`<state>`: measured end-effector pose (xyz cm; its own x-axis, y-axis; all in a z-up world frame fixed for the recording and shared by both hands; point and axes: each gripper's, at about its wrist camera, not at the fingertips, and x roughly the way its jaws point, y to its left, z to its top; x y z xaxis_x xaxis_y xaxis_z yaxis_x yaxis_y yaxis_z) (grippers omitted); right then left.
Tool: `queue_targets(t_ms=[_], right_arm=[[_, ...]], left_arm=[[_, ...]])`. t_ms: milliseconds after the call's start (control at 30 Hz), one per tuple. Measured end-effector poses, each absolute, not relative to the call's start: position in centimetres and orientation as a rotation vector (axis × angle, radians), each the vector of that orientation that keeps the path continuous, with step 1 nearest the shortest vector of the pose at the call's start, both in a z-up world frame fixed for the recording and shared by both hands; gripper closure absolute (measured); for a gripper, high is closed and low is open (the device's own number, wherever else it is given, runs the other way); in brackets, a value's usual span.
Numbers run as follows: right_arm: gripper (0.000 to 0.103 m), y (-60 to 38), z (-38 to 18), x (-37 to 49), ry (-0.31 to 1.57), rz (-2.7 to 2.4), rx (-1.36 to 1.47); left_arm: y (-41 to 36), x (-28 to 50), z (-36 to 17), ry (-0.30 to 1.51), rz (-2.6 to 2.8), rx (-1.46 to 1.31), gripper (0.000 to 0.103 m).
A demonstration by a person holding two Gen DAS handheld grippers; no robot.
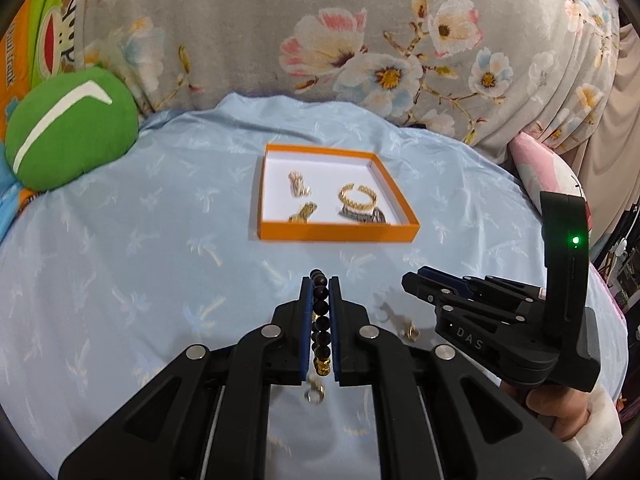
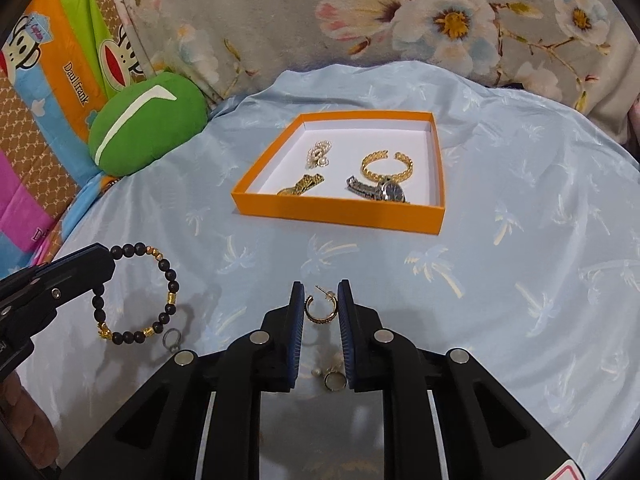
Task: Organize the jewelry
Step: 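Lift the bead bracelet with the left tool while the right tool grasps a gold hoop earring, then carry the bead bracelet and hoop earring over the orange box and release both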
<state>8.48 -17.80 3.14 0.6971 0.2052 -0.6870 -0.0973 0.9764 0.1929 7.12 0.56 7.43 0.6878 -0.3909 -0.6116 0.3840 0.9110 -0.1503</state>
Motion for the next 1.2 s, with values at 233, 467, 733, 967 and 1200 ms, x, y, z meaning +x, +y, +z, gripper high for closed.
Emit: queue_targets(t_ms=[233,467,733,967,1200], right_arm=[[0.087,-19.7,5.4,12.8,0.741,0.152,0.151],[0.087,-21.6,5.8,19.7,0.738,0.123,0.167],[0.087,-22.4,5.1,27.1,0.759,0.111,0.177],[0.087,-22.3,3.8,31.2,0.79,0.109,0.17],[0.087,-22.0,2.5,32.4,0.819,0.102,0.16]], left_arm=[[-1.2,11.9,9.4,0.635,-0.437,0.013,0.096],[-3.5,19.3,10.4,0.601,-0.43,0.01,0.096],[-6.7,27.5,9.1,0.615,-0.416,0.011,0.096],[-8.3,32.4,6.6,0.664,-0.42,0.01,0.096],[-8.7,34.4,4.6,0.704,-0.415,-0.004,0.096]])
